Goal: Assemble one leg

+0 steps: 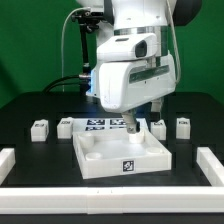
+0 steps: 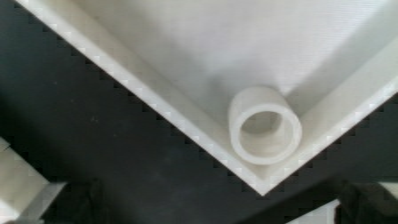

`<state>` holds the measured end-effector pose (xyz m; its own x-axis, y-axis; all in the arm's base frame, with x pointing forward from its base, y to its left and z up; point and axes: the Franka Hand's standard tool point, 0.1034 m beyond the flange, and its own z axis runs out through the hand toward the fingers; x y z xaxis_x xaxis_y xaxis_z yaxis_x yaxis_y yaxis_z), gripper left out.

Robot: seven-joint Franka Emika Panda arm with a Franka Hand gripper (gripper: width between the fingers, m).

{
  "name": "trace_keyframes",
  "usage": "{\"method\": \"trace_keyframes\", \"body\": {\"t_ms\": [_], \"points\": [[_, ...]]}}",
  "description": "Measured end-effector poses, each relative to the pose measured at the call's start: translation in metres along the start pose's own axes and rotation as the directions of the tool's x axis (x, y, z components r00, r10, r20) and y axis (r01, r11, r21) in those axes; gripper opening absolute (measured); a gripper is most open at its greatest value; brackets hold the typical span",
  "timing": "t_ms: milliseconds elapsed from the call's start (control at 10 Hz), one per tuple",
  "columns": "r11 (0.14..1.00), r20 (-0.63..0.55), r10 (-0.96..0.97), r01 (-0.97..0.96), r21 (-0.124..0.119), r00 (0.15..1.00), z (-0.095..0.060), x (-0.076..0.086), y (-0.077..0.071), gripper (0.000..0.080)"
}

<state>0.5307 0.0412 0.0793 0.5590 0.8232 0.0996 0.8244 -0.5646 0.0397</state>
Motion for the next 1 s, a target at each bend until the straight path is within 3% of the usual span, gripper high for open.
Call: {"method": "trace_keyframes", "body": {"t_ms": [1000], "points": [[1.0, 0.003, -0.001, 0.001, 0.003, 1.0, 0.002, -0.0012, -0.0005, 0.065]]}}
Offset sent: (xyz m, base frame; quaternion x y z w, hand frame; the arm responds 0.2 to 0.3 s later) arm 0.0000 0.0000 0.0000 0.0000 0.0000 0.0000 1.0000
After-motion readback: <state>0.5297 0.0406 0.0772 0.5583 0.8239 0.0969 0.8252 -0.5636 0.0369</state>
